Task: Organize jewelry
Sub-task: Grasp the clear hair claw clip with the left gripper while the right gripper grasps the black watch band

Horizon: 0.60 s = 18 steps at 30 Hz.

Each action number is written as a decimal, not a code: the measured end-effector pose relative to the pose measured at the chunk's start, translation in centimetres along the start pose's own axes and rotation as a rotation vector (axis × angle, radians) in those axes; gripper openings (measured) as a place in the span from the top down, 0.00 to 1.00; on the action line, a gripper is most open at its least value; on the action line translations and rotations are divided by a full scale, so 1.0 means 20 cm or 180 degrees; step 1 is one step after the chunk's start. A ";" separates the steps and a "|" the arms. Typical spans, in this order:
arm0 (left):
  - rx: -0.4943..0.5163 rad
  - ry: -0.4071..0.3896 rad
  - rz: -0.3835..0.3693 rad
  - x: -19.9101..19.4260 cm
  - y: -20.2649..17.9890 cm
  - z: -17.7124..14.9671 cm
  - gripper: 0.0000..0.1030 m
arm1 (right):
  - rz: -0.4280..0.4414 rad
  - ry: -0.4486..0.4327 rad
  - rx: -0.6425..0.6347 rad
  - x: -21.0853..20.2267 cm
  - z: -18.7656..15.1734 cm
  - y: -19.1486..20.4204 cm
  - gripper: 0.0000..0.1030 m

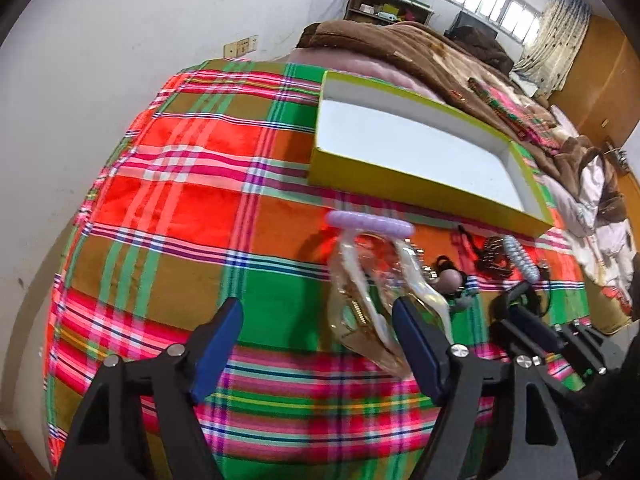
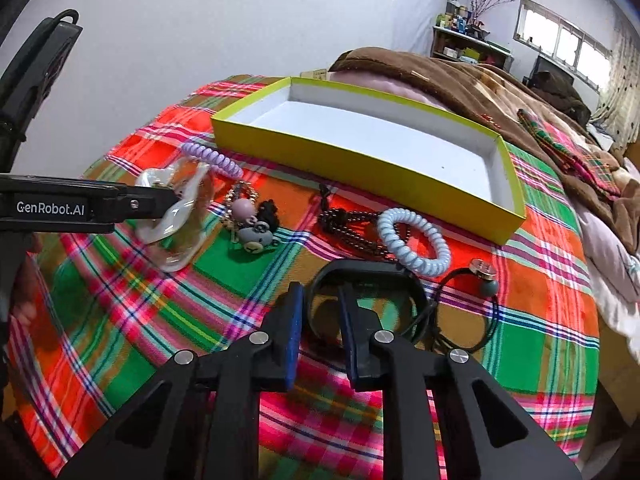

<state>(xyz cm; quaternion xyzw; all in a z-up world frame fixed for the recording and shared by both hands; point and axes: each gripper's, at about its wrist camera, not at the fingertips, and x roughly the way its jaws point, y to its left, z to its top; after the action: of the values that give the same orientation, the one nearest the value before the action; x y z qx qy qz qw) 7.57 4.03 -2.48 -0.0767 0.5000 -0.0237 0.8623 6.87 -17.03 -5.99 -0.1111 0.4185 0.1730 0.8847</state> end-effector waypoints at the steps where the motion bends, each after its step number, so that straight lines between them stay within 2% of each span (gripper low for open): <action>1: 0.0032 -0.0013 0.0063 0.00 0.00 0.00 0.25 | 0.0005 -0.0003 0.0017 0.00 0.00 0.00 0.82; 4: 0.0085 -0.0018 0.0247 0.00 0.01 0.00 0.26 | 0.0019 0.0013 0.0044 0.00 0.00 -0.01 0.82; 10: 0.0161 0.0029 0.0264 0.03 0.01 -0.03 0.27 | 0.0005 0.0028 0.0068 0.00 0.00 -0.01 0.82; 12: 0.0167 0.0021 0.0244 0.03 0.01 -0.03 0.31 | 0.0001 0.0033 0.0071 0.01 -0.01 -0.01 0.82; 14: 0.0206 0.0011 0.0219 0.02 0.00 -0.03 0.39 | -0.0001 0.0027 0.0086 0.01 0.00 -0.01 0.82; 18: 0.0241 0.0020 0.0142 0.01 -0.02 -0.04 0.53 | 0.0007 0.0001 0.0105 0.00 -0.01 0.00 0.88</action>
<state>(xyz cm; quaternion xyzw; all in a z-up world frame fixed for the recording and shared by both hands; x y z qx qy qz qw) 7.12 3.61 -3.04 -0.0328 0.5030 -0.0235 0.8633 6.78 -17.17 -6.03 -0.0960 0.4216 0.1670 0.8861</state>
